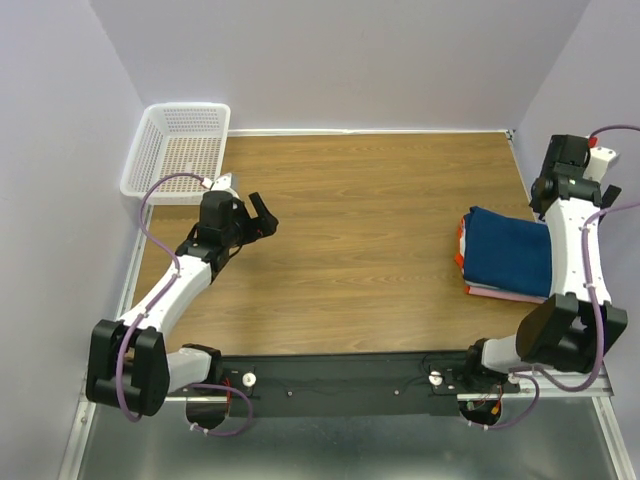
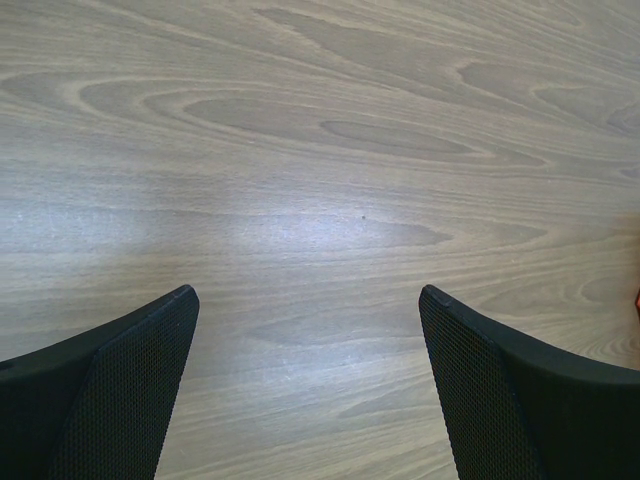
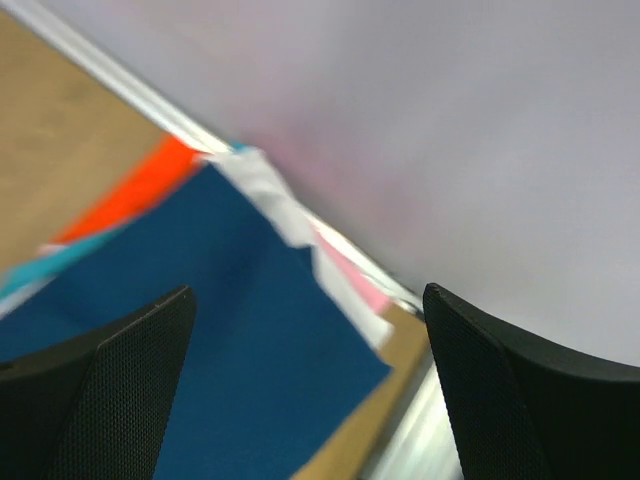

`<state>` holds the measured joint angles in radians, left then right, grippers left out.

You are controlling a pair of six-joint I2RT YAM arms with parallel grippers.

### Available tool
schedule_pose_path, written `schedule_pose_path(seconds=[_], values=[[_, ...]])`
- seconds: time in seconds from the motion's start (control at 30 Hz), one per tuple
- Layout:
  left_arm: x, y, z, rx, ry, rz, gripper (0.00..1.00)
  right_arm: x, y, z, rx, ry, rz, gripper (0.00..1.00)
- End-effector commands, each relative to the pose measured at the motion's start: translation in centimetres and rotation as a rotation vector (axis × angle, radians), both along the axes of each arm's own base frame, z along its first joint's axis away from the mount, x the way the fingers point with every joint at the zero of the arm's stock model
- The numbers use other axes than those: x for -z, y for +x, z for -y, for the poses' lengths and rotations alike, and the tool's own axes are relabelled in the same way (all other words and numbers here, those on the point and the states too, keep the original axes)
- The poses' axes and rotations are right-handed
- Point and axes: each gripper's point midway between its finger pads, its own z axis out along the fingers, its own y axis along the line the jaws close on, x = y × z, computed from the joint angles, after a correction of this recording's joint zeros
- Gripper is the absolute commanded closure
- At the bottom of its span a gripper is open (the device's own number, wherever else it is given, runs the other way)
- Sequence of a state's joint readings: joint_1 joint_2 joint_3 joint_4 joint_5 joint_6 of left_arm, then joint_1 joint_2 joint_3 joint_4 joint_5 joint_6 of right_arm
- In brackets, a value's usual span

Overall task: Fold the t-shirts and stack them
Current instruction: Neatly place the folded tshirt to the corner, then reset both grippers

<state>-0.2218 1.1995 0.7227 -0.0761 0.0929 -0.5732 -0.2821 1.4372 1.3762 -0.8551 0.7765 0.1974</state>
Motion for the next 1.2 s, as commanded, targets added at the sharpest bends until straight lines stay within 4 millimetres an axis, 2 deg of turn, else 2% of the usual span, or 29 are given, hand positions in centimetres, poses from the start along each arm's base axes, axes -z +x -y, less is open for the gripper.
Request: schedule_pose_path(seconds=[0.0,0.1,0.13,0.2,0.3,0.33,0.37,0.4,0.43,0.47,0.53,0.63,0.67,0.7,0.73,0.8,0.83,0.87,0.93,1.0,1.07,1.17], values=[[-1.6,0.2,-1.1,-0.055,0.013,0.033,0.02,-2.3,4.3,-2.5,-0.129,0.13,0.319,0.0],[-3.2,0.1,-1.4,-0.08,-0.005,0.068,0.02,-4.1,4.9,-3.1,-0.145,0.137,0.429,0.0],[-3.8,0.1,-2.1,-0.128,0.003,0.073,0.02,-5.2,4.6,-3.3,-0.142,0.13,0.492,0.0],[-4.6,0.3,-3.2,-0.189,0.024,0.08,0.02,-6.0,4.5,-3.8,-0.164,0.132,0.549,0.0],[-6.2,0.0,-3.8,-0.236,0.014,0.085,0.02,-6.9,5.7,-6.3,-0.338,0.188,0.626,0.0],[-6.7,0.0,-3.8,-0.239,0.007,0.093,0.02,-7.3,6.9,-8.1,-0.444,0.24,0.673,0.0],[-7.1,-0.2,-3.8,-0.237,0.0,0.093,0.02,-6.4,7.1,-9.1,-0.497,0.276,0.673,0.0],[-7.7,-0.3,-3.7,-0.238,-0.011,0.101,0.02,-7.4,7.7,-10.9,-0.606,0.305,0.727,0.0],[-8.0,-0.4,-3.8,-0.242,-0.013,0.102,0.02,-7.7,7.7,-11.8,-0.655,0.323,0.751,0.0],[-8.1,-0.7,-3.9,-0.251,-0.012,0.097,0.02,-6.6,7.6,-12.5,-0.672,0.353,0.754,0.0],[-8.5,-1.0,-4.6,-0.286,0.001,0.094,0.02,-7.3,7.5,-13.8,-0.733,0.377,0.803,0.0],[-9.1,-1.1,-5.4,-0.33,0.01,0.101,0.02,-6.2,7.0,-15.8,-0.803,0.456,0.803,0.0],[-9.1,-1.2,-5.6,-0.339,0.015,0.092,0.02,-5.0,6.8,-16.4,-0.792,0.512,0.805,0.0],[-9.3,-1.2,-5.6,-0.342,0.014,0.095,0.02,-5.6,6.8,-17.1,-0.82,0.527,0.824,0.0],[-9.8,-1.2,-5.7,-0.348,0.013,0.101,0.02,-4.7,6.7,-18.7,-0.889,0.569,0.818,0.0],[-10.1,-1.3,-5.8,-0.359,0.008,0.095,0.02,-3.9,6.5,-19.8,-0.911,0.579,0.797,0.0],[-10.6,-1.2,-5.8,-0.358,0.002,0.101,0.02,-2.7,6.5,-20.0,-0.9,0.578,0.77,0.0],[-10.7,-1.3,-5.8,-0.358,0.001,0.103,0.02,-2.0,6.5,-21.4,-0.929,0.588,0.748,0.0],[-11.0,-1.3,-6.1,-0.374,0.007,0.109,0.02,-0.3,6.5,-22.9,-0.94,0.601,0.713,0.0],[-11.2,-1.4,-6.6,-0.4,0.018,0.11,0.02,0.6,6.5,-24.0,-0.971,0.633,0.696,0.0],[-11.2,-1.6,-6.9,-0.411,0.026,0.108,0.02,1.4,6.5,-24.4,-0.978,0.658,0.682,0.0],[-11.2,-1.8,-7.3,-0.426,0.035,0.115,0.02,1.4,6.4,-24.6,-0.995,0.654,0.684,0.0]])
